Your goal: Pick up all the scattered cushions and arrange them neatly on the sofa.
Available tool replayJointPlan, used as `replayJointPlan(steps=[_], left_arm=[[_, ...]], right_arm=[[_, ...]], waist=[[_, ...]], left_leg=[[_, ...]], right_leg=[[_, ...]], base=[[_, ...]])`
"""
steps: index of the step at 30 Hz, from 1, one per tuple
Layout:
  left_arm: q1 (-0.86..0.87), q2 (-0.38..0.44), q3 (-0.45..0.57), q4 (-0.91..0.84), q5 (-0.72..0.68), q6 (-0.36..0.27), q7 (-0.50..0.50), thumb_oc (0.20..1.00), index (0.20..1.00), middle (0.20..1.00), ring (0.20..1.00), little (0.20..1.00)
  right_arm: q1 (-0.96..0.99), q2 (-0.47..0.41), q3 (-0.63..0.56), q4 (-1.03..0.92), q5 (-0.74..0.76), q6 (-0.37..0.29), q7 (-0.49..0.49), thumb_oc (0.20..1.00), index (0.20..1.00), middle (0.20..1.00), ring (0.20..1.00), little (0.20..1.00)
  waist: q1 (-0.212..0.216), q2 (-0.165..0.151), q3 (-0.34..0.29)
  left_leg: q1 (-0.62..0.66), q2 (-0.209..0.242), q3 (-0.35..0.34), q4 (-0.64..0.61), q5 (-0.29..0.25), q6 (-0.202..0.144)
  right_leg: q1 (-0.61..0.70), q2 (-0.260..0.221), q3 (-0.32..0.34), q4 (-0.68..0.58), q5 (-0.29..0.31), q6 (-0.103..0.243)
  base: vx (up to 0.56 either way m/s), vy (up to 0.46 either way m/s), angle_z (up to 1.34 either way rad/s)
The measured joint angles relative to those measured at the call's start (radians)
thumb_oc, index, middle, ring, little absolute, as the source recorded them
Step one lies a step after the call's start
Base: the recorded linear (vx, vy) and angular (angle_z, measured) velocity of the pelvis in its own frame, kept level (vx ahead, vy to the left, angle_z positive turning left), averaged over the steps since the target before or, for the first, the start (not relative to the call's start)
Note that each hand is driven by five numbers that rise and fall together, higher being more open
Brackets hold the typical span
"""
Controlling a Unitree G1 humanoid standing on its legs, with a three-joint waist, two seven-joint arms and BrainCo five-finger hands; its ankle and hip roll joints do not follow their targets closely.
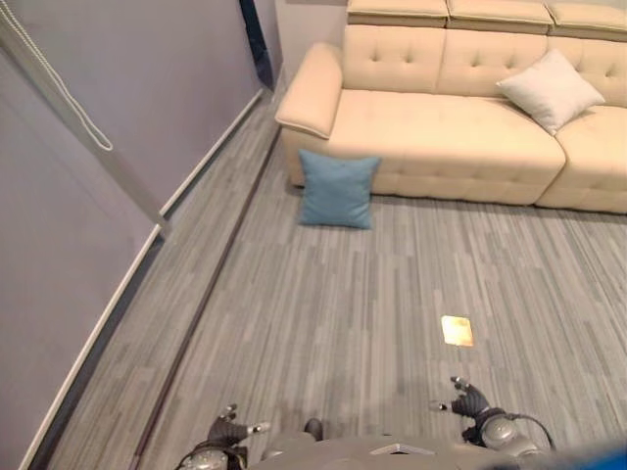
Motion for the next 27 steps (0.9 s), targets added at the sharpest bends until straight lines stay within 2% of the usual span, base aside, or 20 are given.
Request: replayJointPlan(steps=[12, 15, 19, 21, 22, 24, 25, 27], left_arm=[[0.017, 0.000, 0.002, -0.001, 0.001, -0.002, 0.001, 1.000, 1.000, 1.000, 1.000, 1.000], [-0.001, 0.001, 0.002, -0.002, 0.000, -0.003, 0.001, 1.000, 1.000, 1.000, 1.000, 1.000], [-0.005, 0.003, 0.002, -0.001, 0.000, -0.003, 0.001, 1.000, 1.000, 1.000, 1.000, 1.000], [-0.016, 0.004, 0.002, 0.000, 0.000, -0.003, 0.001, 1.000, 1.000, 1.000, 1.000, 1.000], [-0.022, 0.003, 0.001, 0.002, -0.001, -0.003, 0.000, 1.000, 1.000, 1.000, 1.000, 1.000], [-0.029, 0.007, 0.002, 0.003, -0.001, -0.003, 0.000, 1.000, 1.000, 1.000, 1.000, 1.000], [-0.042, 0.008, 0.001, 0.016, -0.002, -0.003, 0.001, 1.000, 1.000, 1.000, 1.000, 1.000], [-0.063, 0.015, -0.001, 0.028, -0.002, -0.004, 0.001, 1.000, 1.000, 1.000, 1.000, 1.000]], right_arm=[[0.004, 0.002, 0.015, 0.020, 0.000, 0.000, -0.003, 1.000, 1.000, 1.000, 1.000, 1.000], [-0.016, 0.003, 0.044, 0.020, 0.000, 0.000, -0.002, 1.000, 1.000, 1.000, 1.000, 1.000], [-0.036, 0.030, 0.041, 0.020, 0.000, -0.001, -0.002, 1.000, 1.000, 1.000, 1.000, 1.000], [-0.048, 0.041, 0.046, 0.020, 0.000, 0.000, -0.002, 1.000, 1.000, 1.000, 1.000, 1.000], [-0.063, 0.042, 0.046, 0.020, 0.000, 0.000, -0.001, 1.000, 1.000, 1.000, 1.000, 1.000], [-0.073, 0.043, 0.046, 0.018, 0.000, -0.001, 0.000, 1.000, 1.000, 1.000, 1.000, 1.000], [-0.078, 0.039, 0.051, 0.019, 0.001, 0.000, -0.001, 1.000, 1.000, 1.000, 1.000, 1.000], [-0.079, 0.042, 0.068, 0.018, 0.002, 0.000, 0.000, 1.000, 1.000, 1.000, 1.000, 1.000]], waist=[[0.009, -0.022, -0.010], [0.037, -0.038, -0.002], [0.054, -0.053, 0.012], [0.063, -0.058, 0.026], [0.063, -0.054, 0.038], [0.063, -0.058, 0.053], [0.060, -0.054, 0.065], [0.058, -0.060, 0.077]], left_leg=[[-0.007, -0.001, -0.008, 0.000, 0.004, 0.005], [-0.006, -0.002, -0.002, 0.004, 0.002, 0.006], [-0.010, -0.001, 0.003, 0.004, -0.001, 0.008], [-0.013, -0.012, 0.002, 0.005, -0.004, 0.010], [-0.016, -0.007, 0.004, 0.005, -0.009, 0.014], [-0.013, -0.018, 0.005, 0.006, -0.012, 0.023], [-0.010, -0.023, -0.007, 0.013, -0.017, 0.041], [-0.009, -0.028, -0.017, 0.023, -0.026, 0.054]], right_leg=[[-0.005, 0.000, -0.005, 0.000, 0.001, -0.001], [-0.006, 0.000, 0.005, 0.005, 0.001, -0.002], [-0.025, -0.003, 0.010, 0.026, -0.003, 0.001], [-0.043, -0.009, 0.011, 0.060, -0.015, 0.010], [-0.074, -0.021, 0.012, 0.121, -0.040, 0.029], [-0.097, -0.037, 0.007, 0.180, -0.062, 0.036], [-0.121, -0.055, -0.010, 0.265, -0.080, 0.056], [-0.161, -0.076, -0.031, 0.370, -0.087, 0.067]], base=[[0.01, 0.015, 0.01], [0.00, 0.081, -0.07], [0.01, 0.097, -0.06], [0.02, 0.134, -0.02], [0.05, 0.145, -0.02], [0.07, 0.127, 0.05], [0.09, 0.108, 0.21], [0.13, 0.105, 0.21]])
